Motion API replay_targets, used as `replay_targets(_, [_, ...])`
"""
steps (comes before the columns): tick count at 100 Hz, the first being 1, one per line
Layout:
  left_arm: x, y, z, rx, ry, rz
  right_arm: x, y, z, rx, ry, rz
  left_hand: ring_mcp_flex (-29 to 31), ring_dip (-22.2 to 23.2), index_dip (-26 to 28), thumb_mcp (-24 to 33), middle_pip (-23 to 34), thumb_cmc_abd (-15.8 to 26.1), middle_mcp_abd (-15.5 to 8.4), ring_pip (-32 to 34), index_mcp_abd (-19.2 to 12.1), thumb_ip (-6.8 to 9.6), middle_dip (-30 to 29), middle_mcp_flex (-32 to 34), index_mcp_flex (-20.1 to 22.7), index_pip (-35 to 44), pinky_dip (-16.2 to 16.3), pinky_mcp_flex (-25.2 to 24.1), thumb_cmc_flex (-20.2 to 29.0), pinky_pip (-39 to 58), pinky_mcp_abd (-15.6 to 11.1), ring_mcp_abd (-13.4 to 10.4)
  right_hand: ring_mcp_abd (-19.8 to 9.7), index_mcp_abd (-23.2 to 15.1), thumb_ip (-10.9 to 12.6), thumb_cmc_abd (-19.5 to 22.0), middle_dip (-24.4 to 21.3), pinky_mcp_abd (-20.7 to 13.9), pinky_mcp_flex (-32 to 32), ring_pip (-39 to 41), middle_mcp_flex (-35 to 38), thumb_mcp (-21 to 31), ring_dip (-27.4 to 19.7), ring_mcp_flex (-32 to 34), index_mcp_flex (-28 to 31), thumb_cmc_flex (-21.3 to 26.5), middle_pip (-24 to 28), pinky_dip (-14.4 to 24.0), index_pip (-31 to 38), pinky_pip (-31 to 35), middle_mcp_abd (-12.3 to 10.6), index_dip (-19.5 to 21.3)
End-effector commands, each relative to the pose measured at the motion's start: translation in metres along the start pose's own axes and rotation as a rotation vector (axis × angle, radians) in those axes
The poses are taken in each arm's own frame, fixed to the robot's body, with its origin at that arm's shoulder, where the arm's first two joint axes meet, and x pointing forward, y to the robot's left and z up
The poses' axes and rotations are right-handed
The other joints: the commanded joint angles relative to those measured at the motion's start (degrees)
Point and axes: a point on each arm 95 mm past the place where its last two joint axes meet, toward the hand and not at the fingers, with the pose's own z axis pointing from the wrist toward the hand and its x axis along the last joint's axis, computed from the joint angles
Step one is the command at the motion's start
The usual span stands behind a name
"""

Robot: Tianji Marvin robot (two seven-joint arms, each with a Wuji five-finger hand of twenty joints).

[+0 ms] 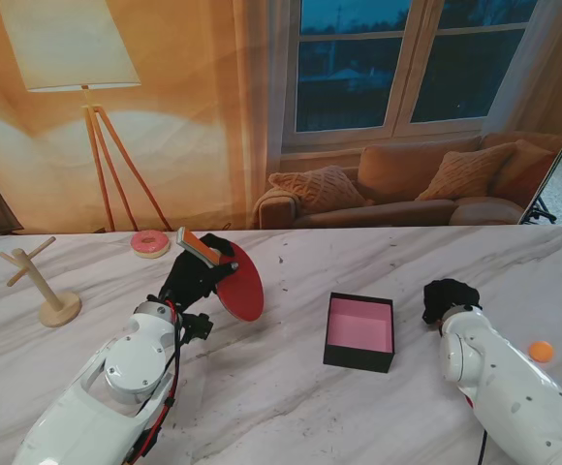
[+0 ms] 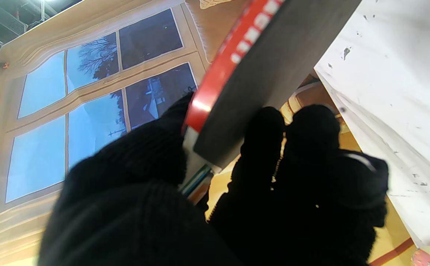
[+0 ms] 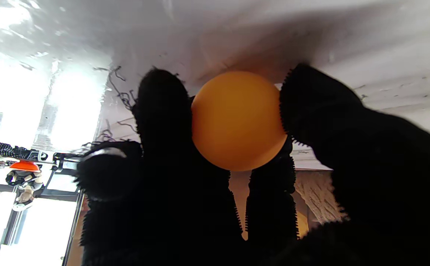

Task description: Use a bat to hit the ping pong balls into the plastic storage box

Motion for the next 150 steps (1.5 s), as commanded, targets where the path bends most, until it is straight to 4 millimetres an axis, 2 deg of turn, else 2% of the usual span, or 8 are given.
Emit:
replay_targets(1, [0.003,0.002,0.001,-0.01,0.003,-0.007,-0.001,-0.011,-0.005,0.032,-0.01,-0.002,-0.49,0.54,0.92,2.87,2.53,1.39,-5.58,2.34,2.92,-1.33,1.96,1.07,0.72,2.48,0.44,0.68,2.58,3.32,-5.5,6.86,-2.05,0.96,0.02,4.16,1.06,-1.43,1.02,1.32,4.5,4.09,-0.27,1.36,6.97,6.84,3.34,-1.01,3.16,3.72,-2.61,-0.69])
replay_targets(21, [0.003,0.003,0.001,-0.01,0.003,-0.008,-0.002,-0.007,-0.009,0.008,-0.012,0.02,-0.49,0.53,0.91,2.87,2.54,1.42,-5.54,2.33,2.89,-1.35,1.96,1.09,0.73,2.47,0.44,0.68,2.56,3.33,-5.51,6.85,-2.07,1.45,0.36,4.01,0.6,-1.53,2.27,1.63,5.46,4.32,-0.98,2.55,8.25,8.62,3.39,-1.54,3.52,3.87,-2.3,-1.37])
replay_targets(72, [0.003,0.002,0.001,-0.007,0.004,-0.007,-0.001,0.008,-0.013,-0.018,0.021,0.019,-0.48,0.53,0.94,2.91,2.52,1.36,-5.55,2.32,2.87,-1.36,1.97,1.1,0.78,2.46,0.42,0.65,2.56,3.31,-5.44,6.9,-1.76,2.28,0.42,3.45,0.6,-1.63,3.36,2.84,6.11,4.9,-0.76,3.27,9.0,8.99,3.76,-1.46,3.91,4.94,-1.81,-2.01])
replay_targets(119, [0.003,0.002,0.001,-0.008,0.004,-0.009,0.002,0.049,-0.023,-0.095,0.072,0.04,-0.49,0.54,0.97,2.92,2.51,1.4,-5.58,2.32,2.91,-1.36,2.0,1.09,0.77,2.44,0.42,0.65,2.58,3.3,-5.43,6.89,-1.19,2.91,0.47,3.2,0.49,-1.2,5.07,3.32,6.33,4.97,-0.55,4.14,9.41,9.41,3.54,-1.31,3.8,6.24,-1.43,-2.25])
replay_targets(150, [0.003,0.002,0.001,-0.009,0.006,-0.009,0.001,0.067,-0.03,-0.13,0.103,0.051,-0.46,0.54,0.97,2.95,2.47,1.4,-5.55,2.33,2.89,-1.35,1.99,1.07,0.79,2.44,0.43,0.65,2.6,3.3,-5.43,6.93,-0.9,3.19,0.56,3.3,0.53,-1.06,4.97,3.65,6.29,4.72,-0.14,4.12,9.61,9.68,3.22,-1.26,3.49,6.52,-1.21,-2.21])
